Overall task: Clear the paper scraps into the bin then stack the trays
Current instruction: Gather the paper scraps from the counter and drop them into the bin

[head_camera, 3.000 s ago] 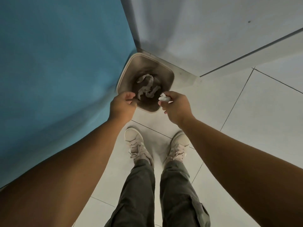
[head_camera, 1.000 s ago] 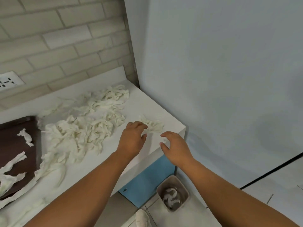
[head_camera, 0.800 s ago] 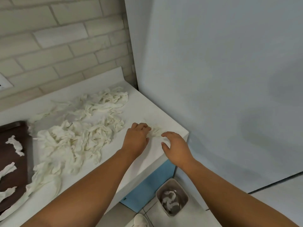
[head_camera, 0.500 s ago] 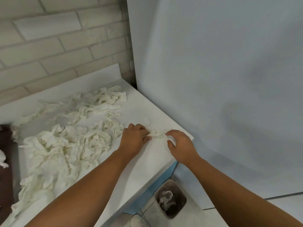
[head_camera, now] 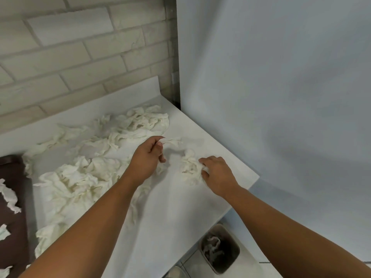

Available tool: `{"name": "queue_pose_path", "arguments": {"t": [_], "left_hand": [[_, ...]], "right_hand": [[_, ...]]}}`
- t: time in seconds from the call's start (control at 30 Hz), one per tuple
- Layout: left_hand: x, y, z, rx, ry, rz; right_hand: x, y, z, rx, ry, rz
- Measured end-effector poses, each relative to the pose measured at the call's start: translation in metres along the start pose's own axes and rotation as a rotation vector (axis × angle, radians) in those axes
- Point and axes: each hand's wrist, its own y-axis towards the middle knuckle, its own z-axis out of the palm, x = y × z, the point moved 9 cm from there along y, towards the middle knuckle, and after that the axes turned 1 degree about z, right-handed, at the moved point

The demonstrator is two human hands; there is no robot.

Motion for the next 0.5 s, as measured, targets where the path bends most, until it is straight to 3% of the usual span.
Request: {"name": "queue_pose_path", "arguments": {"t": [0.13,0.27,0.37,0.5], "left_hand": [[0.008,-0.005,-0.012,-0.033,-0.23,-0.135],[0.005,-0.013,-0.028,-0.098,-0.109,-0.123],[0.013,-0.012,-0.034,-0.116,-0.147,-0.148],[0.012,-0.016,-0.035,-0.159,-0.176,-0.146]], "right_hand": [[0.016,0.013,0.01,0.019,0.103,0.008],[0.039,0.024,0.009,-0.001,0.204,-0.004],[0.051,0.028,0.0,-0.008,0.234,0.01],[0.05,0.036,-0.019,-0.045,0.145,0.057]]}}
